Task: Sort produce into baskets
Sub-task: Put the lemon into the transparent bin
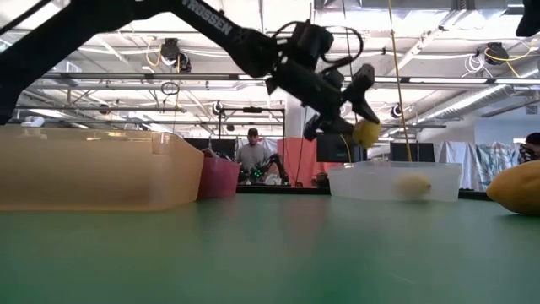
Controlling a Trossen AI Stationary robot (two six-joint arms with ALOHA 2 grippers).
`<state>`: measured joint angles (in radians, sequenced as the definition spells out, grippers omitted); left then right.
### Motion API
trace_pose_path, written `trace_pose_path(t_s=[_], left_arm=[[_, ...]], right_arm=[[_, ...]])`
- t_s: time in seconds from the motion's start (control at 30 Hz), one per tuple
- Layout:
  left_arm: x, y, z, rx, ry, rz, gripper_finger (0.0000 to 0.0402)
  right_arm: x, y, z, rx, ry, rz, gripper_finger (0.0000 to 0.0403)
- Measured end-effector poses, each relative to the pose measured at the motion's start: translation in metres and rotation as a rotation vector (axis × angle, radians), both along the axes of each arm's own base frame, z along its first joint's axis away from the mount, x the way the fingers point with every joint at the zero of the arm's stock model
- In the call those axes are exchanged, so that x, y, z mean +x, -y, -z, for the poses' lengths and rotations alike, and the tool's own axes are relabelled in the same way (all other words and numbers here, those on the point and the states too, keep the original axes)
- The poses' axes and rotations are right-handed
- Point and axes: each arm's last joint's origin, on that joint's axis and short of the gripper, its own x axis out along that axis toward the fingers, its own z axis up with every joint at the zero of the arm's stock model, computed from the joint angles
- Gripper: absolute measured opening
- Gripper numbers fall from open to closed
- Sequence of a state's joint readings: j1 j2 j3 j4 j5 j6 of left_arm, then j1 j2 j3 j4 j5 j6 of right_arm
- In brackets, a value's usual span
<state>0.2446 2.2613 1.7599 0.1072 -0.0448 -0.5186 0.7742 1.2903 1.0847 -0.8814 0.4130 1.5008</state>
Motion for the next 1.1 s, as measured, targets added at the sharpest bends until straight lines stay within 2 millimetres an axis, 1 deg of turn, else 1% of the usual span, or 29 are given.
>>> trace_pose_path(t_s=[0.13,0.27,0.47,0.6,0.77,0.87,0.93,1.03,1.1], left_arm=[[0.002,-0.003,0.013,-0.014,-0.019,0.013,0.0198],[0.003,0.001,0.013,-0.014,-0.013,0.041,0.0199],[0.007,0.012,0.011,0.063,-0.011,0.092,0.0202],[0.008,0.021,0.012,0.065,-0.022,0.112,0.0226],[0.008,0.023,0.012,0.058,-0.028,0.117,0.0264],[0.007,0.023,0.008,0.05,-0.027,0.125,0.028],[0.005,0.022,0.0,0.053,-0.024,0.125,0.0285],[0.004,0.021,-0.01,0.055,-0.065,0.127,0.0287],[0.0,0.02,-0.016,0.054,-0.144,0.138,0.0288]], right_arm=[[0.0,0.0,0.0,0.005,0.002,0.006,0.0226],[0.001,-0.001,-0.001,0.012,0.011,0.006,0.0226],[0.001,-0.001,-0.001,0.001,0.014,-0.003,0.0226],[0.001,-0.001,-0.001,-0.022,0.015,-0.033,0.0226],[0.001,-0.001,-0.001,-0.057,0.015,-0.082,0.0226],[0.001,-0.001,-0.001,-0.071,0.015,-0.102,0.0226],[0.001,-0.001,-0.001,-0.079,0.016,-0.114,0.0226],[0.001,-0.001,-0.001,-0.091,0.016,-0.129,0.0226],[0.001,-0.001,-0.001,-0.099,0.016,-0.142,0.0226]])
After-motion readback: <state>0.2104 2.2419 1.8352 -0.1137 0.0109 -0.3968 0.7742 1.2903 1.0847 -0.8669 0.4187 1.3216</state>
